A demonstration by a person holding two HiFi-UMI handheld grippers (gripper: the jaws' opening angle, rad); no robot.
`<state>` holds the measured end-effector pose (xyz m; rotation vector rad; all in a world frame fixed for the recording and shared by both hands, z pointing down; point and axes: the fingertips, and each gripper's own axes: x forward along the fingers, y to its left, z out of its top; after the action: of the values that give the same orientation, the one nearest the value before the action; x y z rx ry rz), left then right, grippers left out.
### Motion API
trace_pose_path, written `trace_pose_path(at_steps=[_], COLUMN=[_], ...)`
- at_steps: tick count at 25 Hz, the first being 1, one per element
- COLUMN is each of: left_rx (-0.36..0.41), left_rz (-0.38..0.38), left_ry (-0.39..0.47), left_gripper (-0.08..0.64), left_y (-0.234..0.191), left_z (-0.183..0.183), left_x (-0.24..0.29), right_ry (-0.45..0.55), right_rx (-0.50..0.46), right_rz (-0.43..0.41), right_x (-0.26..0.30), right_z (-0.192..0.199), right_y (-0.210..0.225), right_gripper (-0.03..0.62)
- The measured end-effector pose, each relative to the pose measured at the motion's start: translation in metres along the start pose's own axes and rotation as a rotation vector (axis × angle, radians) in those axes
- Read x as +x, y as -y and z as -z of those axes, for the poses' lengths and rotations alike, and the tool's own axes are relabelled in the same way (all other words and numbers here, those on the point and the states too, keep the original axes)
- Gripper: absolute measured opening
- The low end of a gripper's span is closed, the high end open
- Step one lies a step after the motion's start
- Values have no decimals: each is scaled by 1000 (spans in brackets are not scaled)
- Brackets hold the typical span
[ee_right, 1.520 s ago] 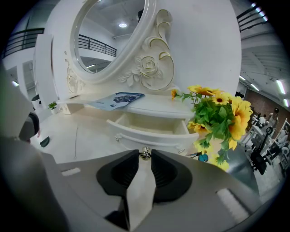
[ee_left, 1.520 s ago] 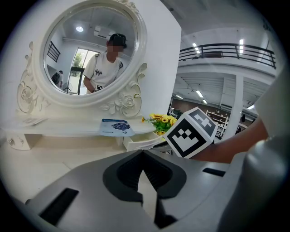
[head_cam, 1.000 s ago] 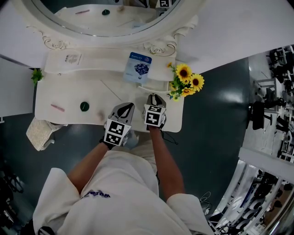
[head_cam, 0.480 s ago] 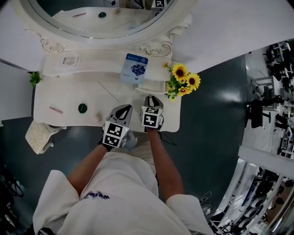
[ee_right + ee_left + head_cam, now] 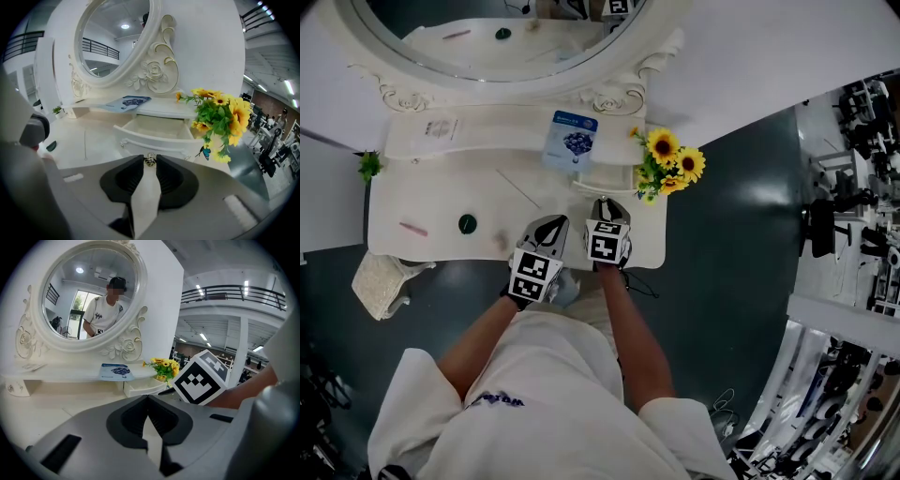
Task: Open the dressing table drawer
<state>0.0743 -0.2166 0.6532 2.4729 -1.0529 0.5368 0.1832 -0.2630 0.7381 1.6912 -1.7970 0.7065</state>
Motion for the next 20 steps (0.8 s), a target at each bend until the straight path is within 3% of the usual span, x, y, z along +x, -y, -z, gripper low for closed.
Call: trace_pose_path(at_steps=[6, 11, 20], left_rx=[-2, 0, 32], left_rz=[2, -4, -58], left_ry=[-2, 7, 81], left_gripper=[9, 9, 9], left_y=[-3, -11, -40], left_z=[-3, -5, -53], left_x=[-2, -5, -41], right_ry=[-4, 48, 186], right_rx=[8, -10, 14], right_rz=[1, 21, 0], right_x=[-1, -5, -58], right_z=[-1, -11, -53], right_y=[-2, -1, -8], right_gripper=[98, 107, 94])
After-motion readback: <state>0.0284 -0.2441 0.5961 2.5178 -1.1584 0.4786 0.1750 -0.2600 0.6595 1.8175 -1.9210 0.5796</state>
